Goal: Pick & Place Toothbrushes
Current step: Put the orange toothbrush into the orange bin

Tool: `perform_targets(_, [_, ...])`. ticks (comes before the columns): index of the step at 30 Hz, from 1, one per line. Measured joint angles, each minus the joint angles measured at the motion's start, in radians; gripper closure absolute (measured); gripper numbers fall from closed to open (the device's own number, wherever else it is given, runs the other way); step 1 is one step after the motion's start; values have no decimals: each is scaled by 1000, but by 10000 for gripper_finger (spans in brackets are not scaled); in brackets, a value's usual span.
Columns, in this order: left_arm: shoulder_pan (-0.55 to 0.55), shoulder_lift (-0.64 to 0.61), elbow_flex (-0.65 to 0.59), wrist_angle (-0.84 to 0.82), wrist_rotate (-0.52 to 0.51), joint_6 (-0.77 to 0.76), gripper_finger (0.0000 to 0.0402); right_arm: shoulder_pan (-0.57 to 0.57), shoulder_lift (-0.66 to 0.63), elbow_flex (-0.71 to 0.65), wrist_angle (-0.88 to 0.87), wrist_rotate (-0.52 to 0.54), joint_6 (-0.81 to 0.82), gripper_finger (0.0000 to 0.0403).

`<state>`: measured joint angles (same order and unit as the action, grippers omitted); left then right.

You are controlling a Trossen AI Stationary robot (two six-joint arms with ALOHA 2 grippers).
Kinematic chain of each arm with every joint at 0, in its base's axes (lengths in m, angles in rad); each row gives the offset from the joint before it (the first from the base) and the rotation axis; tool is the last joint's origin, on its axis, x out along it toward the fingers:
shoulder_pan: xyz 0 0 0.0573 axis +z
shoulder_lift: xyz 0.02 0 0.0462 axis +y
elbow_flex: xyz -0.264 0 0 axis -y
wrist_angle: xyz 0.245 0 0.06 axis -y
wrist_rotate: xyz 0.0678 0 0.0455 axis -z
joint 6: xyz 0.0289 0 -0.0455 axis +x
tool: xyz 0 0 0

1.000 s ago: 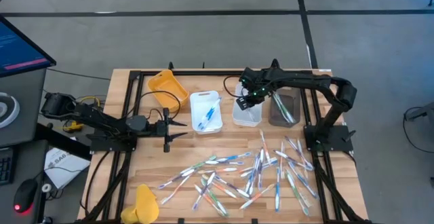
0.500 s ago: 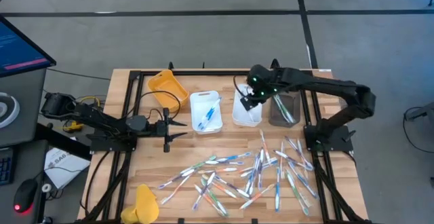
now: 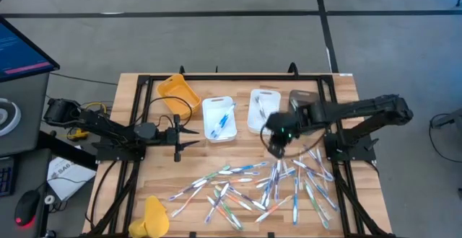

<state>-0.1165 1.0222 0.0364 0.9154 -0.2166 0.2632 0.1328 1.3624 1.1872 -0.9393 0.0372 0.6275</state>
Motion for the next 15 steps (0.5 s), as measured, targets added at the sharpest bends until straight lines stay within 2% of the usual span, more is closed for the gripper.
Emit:
perform_targets(6, [0, 0, 0, -1, 3, -36, 266, 90, 0, -98, -5, 113, 321, 330])
perform_targets(15, [0, 0, 0, 0, 2, -10, 266, 130, 0, -193, -31, 228, 421, 330])
